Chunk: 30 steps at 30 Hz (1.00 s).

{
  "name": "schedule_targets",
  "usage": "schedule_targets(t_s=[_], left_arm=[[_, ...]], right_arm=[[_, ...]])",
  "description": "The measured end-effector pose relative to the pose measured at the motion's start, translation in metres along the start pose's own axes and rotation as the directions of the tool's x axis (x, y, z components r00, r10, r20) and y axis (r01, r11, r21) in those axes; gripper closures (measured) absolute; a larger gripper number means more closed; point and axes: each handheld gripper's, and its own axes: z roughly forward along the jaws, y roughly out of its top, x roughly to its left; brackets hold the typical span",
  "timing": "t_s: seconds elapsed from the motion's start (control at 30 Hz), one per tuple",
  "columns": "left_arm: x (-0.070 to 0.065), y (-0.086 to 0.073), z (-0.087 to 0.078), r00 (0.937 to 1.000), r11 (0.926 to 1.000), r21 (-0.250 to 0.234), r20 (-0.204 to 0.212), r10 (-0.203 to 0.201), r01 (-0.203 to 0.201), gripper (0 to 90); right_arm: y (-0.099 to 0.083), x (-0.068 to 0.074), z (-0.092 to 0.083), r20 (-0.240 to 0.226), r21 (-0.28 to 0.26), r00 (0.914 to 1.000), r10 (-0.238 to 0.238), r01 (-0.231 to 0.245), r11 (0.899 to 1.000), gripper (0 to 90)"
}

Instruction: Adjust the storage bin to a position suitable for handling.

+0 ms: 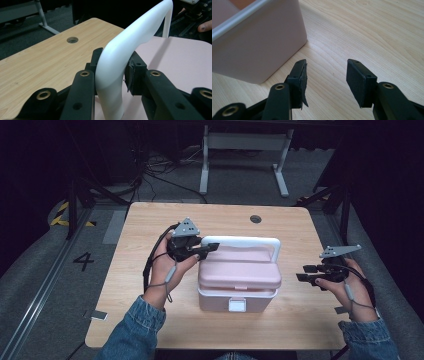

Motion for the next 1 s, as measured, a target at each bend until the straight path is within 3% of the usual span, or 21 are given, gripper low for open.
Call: schedule_targets(t_s=[0.57,0.73,1.0], left_arm=[[0.016,0.011,0.003,0.9993,0.9992,-0.019,0.008,-0.036,0.036,72.2],[0.02,0.015,0.005,0.9995,0.9995,-0.011,0.002,-0.031,0.031,72.6],[0.025,0.018,0.007,0.9984,0.9982,-0.017,0.009,-0.057,0.057,72.8]], right_arm=[[-0.01,-0.002,-0.011,0.012,-0.024,0.9996,0.025,-0.025,0.999,52.8],[-0.011,-0.001,-0.012,0.005,-0.032,0.9998,0.019,-0.019,0.999,54.0],[-0.01,0.005,-0.018,-0.006,-0.074,1.0,0.007,-0.008,0.997,55.2]])
